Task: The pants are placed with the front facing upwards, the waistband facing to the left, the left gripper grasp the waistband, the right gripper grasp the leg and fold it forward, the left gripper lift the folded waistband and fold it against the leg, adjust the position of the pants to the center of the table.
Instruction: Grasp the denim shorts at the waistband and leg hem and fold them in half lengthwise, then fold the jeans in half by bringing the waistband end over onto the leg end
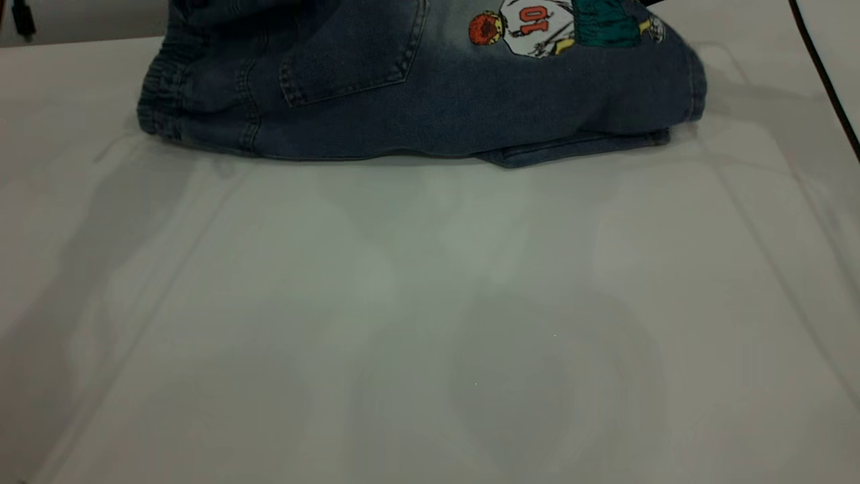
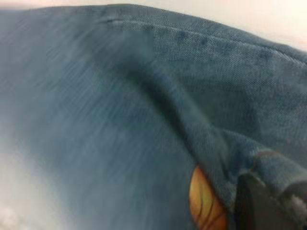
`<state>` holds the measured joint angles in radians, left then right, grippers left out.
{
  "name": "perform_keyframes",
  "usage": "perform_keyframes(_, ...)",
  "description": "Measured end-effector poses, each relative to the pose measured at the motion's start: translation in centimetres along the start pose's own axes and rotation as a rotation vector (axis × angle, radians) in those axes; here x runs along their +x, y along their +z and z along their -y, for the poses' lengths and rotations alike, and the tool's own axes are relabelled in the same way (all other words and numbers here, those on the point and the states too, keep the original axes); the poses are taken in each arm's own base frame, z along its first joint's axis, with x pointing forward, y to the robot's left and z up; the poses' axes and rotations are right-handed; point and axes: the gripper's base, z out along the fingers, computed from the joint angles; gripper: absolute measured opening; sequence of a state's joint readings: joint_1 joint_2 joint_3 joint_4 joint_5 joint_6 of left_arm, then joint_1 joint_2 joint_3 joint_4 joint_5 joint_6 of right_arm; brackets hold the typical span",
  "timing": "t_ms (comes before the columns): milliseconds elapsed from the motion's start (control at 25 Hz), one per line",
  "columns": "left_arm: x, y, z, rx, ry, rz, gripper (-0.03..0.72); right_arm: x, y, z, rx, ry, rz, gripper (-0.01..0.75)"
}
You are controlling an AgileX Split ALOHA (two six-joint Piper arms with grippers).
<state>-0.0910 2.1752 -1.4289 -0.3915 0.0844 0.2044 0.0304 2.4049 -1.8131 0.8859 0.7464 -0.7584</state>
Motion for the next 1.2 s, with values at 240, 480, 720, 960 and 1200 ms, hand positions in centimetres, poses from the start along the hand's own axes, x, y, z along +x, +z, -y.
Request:
perform_keyframes(240,0.3,0.5,-0.2,-0.008,0.023,0.01,0.06,-0.1,0.0,0.1,0.009,0.0,0.01,0.293)
perform_keyframes(480,0.3,0.5,-0.1,-0.009,0.112,0.011,0.078,-0.1,0.0,0.1,0.01,0.045,0.012,0.57)
perform_keyframes(720,-0.2,0.5,-0.2,-0.024,0.129,0.066,0.302,0.2,0.0,-0.2,-0.023,0.072,-0.025,0.589)
perform_keyframes(960,-0.1,0.5,-0.2,-0.018,0.094,0.053,0.577,0.4,-0.2,-0.6,-0.055,0.068,-0.058,0.579)
perform_keyframes(1200,0.3,-0.7,0.1,0.026,0.009,-0.092,0.613,0.7,-0.5,-1.9,-0.105,0.056,-0.149,0.578)
